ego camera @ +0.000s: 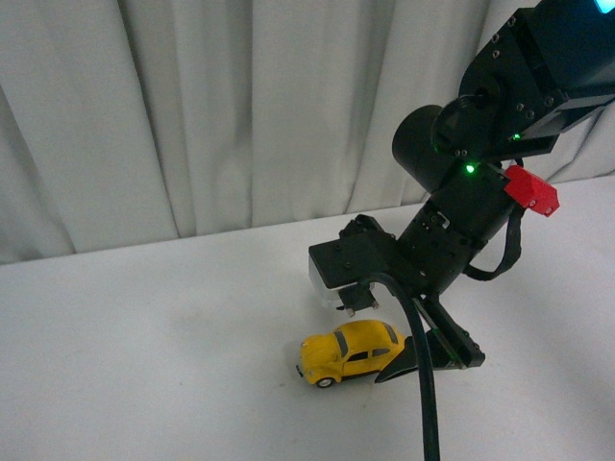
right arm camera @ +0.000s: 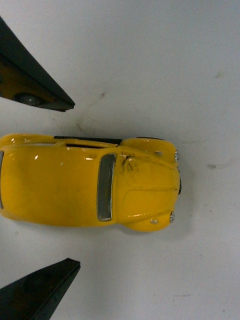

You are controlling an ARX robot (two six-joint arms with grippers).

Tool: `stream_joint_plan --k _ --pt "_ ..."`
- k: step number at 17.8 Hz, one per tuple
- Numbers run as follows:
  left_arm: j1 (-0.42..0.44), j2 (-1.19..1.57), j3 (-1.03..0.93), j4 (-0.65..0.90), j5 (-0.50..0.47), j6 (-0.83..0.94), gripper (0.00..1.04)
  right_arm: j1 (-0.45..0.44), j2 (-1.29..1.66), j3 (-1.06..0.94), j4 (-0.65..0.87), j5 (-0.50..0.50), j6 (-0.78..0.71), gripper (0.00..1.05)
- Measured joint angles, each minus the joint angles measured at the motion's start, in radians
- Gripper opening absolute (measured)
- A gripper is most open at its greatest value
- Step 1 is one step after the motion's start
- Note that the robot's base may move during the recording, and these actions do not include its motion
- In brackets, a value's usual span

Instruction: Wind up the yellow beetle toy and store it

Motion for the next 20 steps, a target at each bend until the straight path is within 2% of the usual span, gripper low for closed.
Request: stream_joint_plan --k 4,6,15,17,19,20 --pt "0.000 0.000 0.000 0.000 0.000 0.000 0.98 0.010 0.000 -0.027 0.023 0.011 0.028 0.57" --pt "0.000 0.000 0.000 0.000 0.000 0.000 0.98 0.015 0.000 -0.027 0.027 0.009 0.028 0.43" --pt "0.000 0.000 0.000 0.000 0.000 0.000 0.98 -0.015 -0.016 -0.098 0.117 -0.028 0.156 0.42" --pt "0.000 0.000 0.000 0.000 0.000 0.000 0.98 -0.054 -0.032 -0.133 0.129 -0.029 0.161 0.42" --pt "0.000 0.000 0.000 0.000 0.000 0.000 0.98 -0.150 -0.079 -0.228 0.150 -0.028 0.167 0.42" --pt "0.000 0.000 0.000 0.000 0.000 0.000 0.98 -0.163 -0.086 -0.241 0.153 -0.027 0.166 0.42"
